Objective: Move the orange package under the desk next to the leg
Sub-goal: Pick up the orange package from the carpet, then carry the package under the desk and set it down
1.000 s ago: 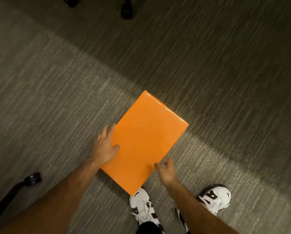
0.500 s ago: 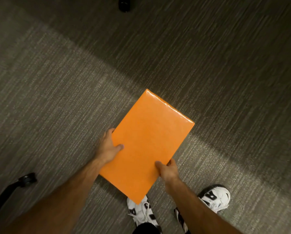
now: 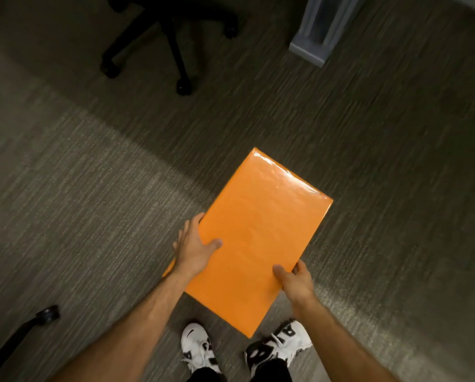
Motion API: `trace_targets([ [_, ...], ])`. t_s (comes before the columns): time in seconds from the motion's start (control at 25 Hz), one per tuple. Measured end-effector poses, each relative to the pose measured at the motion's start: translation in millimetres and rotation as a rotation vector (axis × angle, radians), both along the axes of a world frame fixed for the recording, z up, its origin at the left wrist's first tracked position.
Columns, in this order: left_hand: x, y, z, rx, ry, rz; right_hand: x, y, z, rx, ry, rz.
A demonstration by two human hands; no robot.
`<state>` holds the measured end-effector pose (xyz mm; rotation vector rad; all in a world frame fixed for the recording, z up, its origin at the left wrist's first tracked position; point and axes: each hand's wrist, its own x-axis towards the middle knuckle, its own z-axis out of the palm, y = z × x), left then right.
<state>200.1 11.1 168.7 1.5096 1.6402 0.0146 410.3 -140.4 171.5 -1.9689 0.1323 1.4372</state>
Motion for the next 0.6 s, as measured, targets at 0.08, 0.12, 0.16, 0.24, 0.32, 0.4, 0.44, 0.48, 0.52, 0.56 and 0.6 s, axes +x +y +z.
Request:
trace_targets([
  [0.08, 43.9, 14.0, 47.7, 0.017, -0.027, 0.01, 40.6, 11.8, 50.8, 0.027, -0.019, 0.002],
  [0.12, 64.2, 20.2, 68.9, 0.026, -0.042, 0.01, 59.2, 17.4, 73.0, 0.04, -0.033, -0.006],
  [0.16, 84.6, 26.6, 90.8, 0.032, -0.053, 0.008, 78.5, 23.7, 94.4, 0.05, -0.055, -0.011],
  [0.24, 122.2, 39.3, 130.4, 0.034, -0.056, 0.005, 114.8, 37.4, 131.4, 0.048, -0.102, -0.013],
  [0.32, 156.1, 50.5, 155.3, 0.021, -0.053, -0.014, 147.5, 50.8, 156.8, 0.045, -0.136, -0.024],
  [0.4, 185.7, 68.1, 164.9, -0.014, -0.069, -0.021, 176.4, 67.0, 170.2, 0.052, -0.171, -0.036],
  [0.44, 200.4, 78.7, 164.5, -0.03, -0.083, -0.027, 190.4, 76.2, 171.7, 0.056, -0.182, -0.051],
  [0.48, 212.8, 87.3, 161.9, -0.037, -0.091, -0.035, 203.3, 84.5, 169.1, 0.06, -0.189, -0.064],
  [0.52, 224.6, 96.7, 156.1, -0.033, -0.094, -0.039, 215.8, 93.7, 164.6, 0.054, -0.191, -0.07],
  [0.56, 236.9, 106.9, 149.0, -0.033, -0.095, -0.038, 227.2, 102.5, 158.9, 0.039, -0.194, -0.073],
  [0.6, 249.0, 117.5, 140.7, -0.029, -0.097, -0.045, 236.8, 110.7, 152.3, 0.023, -0.202, -0.078],
])
